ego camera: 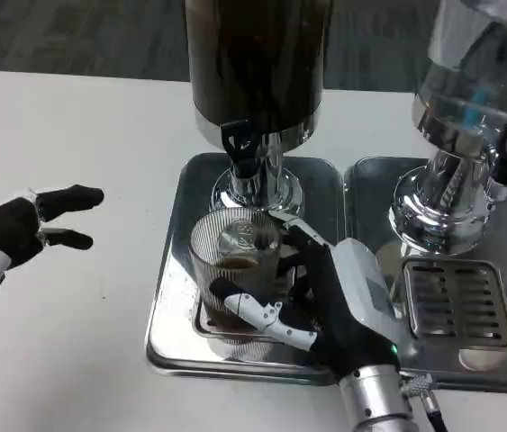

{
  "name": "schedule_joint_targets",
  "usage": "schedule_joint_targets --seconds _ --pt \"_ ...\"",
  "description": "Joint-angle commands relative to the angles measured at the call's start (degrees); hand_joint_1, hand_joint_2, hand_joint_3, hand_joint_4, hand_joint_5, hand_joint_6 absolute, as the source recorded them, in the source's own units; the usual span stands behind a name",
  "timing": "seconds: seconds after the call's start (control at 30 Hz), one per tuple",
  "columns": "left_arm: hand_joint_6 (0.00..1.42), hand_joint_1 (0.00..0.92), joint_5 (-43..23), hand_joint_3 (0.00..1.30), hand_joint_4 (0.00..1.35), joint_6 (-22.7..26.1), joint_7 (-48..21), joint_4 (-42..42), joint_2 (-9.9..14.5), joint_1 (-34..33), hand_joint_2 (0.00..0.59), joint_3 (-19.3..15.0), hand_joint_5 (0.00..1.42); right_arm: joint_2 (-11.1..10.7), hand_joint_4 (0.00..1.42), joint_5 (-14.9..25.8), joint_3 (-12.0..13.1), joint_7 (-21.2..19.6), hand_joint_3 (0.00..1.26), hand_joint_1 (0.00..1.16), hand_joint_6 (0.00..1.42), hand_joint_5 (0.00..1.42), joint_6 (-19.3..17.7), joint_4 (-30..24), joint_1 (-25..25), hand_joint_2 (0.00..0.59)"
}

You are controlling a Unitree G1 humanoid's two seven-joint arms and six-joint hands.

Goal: Grasp the cup under the faucet to collect the drink, then remove the cup.

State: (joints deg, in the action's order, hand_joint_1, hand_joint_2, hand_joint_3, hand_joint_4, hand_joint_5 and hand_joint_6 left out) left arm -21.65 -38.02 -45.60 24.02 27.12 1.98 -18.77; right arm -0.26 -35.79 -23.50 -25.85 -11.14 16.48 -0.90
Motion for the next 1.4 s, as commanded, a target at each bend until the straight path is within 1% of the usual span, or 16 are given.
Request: schedule_joint_targets --seconds 0.03,0.23,0.4,0.8,0.97,1.4 --pt "0.44 0.0 0.9 0.38 0.26 -0.2 0.1 0.0 0.6 0.2 0.193 0.4 0.19 -0.6 0.44 0.8 0.7 -0.7 0.34 0.54 0.85 0.6 -1.4 -1.9 1.6 0.216" --pt "0.44 0.0 0.8 0.38 0.26 -0.1 -0.2 0.3 0.7 -0.1 0.19 0.5 0.19 -0.9 0.44 1.3 1.4 -0.9 0.34 0.54 0.86 0.6 -2.3 -3.3 3.7 0.22" --pt "0.44 0.0 0.8 0.38 0.26 -0.1 -0.3 0.5 0.7 -0.4 0.185 0.7 0.19 -0.8 0.44 0.5 1.4 -1.4 0.34 0.54 0.83 0.6 -2.4 -4.0 4.2 0.221" --pt "0.44 0.0 0.9 0.37 0.26 -0.2 -0.1 0.8 0.7 -0.8 0.183 1.1 0.19 -0.8 0.46 1.5 1.8 -1.5 0.36 0.54 0.87 0.63 -3.9 -4.3 4.7 0.225" --pt "0.44 0.0 0.8 0.37 0.26 -0.2 0.0 1.1 0.8 -1.1 0.184 1.1 0.19 -0.7 0.46 1.4 2.0 -1.4 0.36 0.55 0.87 0.64 -3.6 -4.3 4.6 0.226" --pt "0.44 0.0 0.7 0.36 0.26 -0.4 -0.1 1.6 0.9 -1.4 0.18 1.1 0.19 -0.5 0.49 1.3 2.2 -2.3 0.38 0.57 0.89 0.67 -4.2 -3.9 4.5 0.221"
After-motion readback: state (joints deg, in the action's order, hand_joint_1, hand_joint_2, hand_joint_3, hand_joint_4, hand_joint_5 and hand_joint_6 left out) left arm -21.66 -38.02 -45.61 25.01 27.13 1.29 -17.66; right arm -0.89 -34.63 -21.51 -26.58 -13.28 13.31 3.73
